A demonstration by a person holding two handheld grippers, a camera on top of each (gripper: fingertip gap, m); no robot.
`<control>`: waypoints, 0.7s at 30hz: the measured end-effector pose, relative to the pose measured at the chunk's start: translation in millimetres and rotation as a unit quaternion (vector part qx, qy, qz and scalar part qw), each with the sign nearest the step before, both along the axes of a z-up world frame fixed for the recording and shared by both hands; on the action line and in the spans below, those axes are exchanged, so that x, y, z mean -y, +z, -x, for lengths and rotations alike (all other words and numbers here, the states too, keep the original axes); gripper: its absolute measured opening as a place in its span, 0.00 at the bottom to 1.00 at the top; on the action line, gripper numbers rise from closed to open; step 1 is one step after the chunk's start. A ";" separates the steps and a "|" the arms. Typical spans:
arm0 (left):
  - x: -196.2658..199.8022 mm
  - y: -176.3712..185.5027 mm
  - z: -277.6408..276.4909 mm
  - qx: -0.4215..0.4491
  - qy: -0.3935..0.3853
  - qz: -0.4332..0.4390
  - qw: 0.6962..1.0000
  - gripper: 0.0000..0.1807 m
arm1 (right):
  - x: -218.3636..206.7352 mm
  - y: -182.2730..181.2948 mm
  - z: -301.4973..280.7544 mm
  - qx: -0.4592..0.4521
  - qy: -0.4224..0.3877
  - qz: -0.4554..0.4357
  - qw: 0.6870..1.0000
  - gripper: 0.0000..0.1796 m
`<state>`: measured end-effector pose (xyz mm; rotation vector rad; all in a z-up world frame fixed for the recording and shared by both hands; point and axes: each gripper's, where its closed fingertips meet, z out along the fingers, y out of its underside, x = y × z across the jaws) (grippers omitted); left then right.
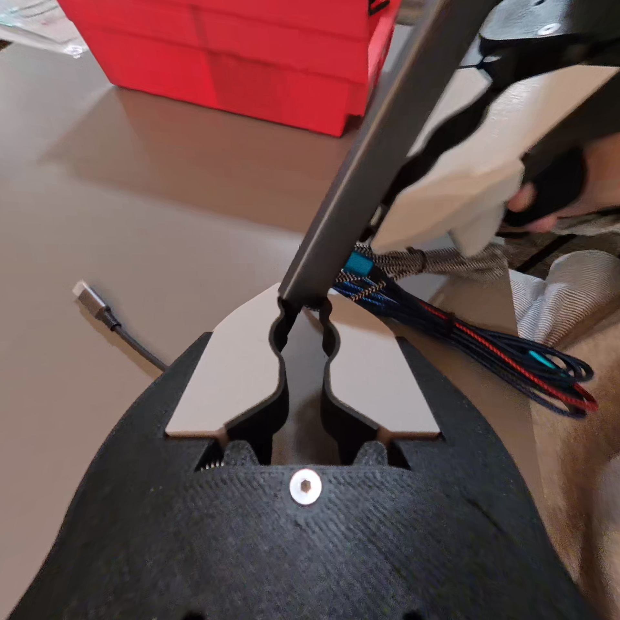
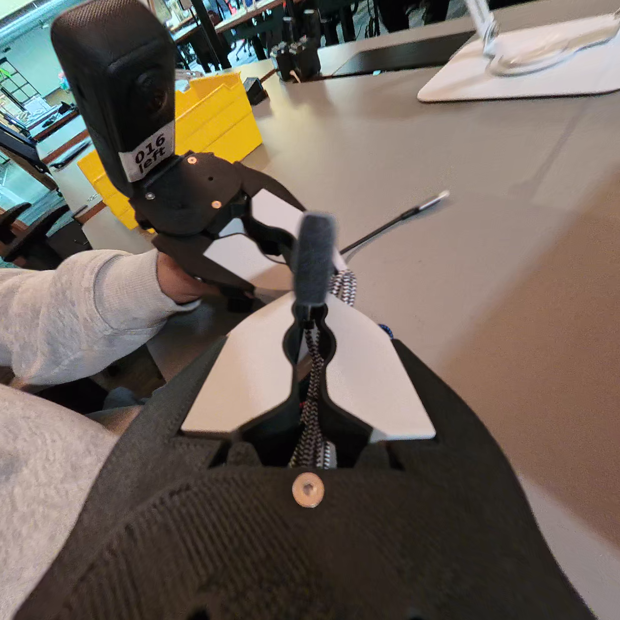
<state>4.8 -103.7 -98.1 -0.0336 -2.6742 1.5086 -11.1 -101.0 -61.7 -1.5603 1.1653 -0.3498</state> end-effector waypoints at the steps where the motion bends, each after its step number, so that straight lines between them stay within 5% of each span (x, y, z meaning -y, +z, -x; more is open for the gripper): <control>1: -3.3 2.6 -2.1 -0.003 0.002 0.009 1.000 0.15 | 4.3 -0.1 -1.7 0.005 -0.005 0.005 1.000 0.03; 3: -9.5 12.6 -6.8 -0.001 0.008 0.042 0.999 0.29 | 15.7 -3.5 -6.2 0.007 -0.022 0.028 0.999 0.03; 8: -1.3 70.9 6.0 -0.060 0.013 0.175 0.983 0.42 | 8.7 -4.0 -9.5 0.004 -0.023 0.008 1.000 0.03; 13: 11.7 73.3 7.0 -0.004 0.043 0.153 0.987 0.52 | -22.7 -6.7 -6.3 0.031 0.001 0.091 0.995 0.03; 21: 4.6 52.7 21.6 0.115 -0.031 0.086 0.989 0.15 | -36.4 -12.8 1.3 0.062 0.014 0.199 0.978 0.05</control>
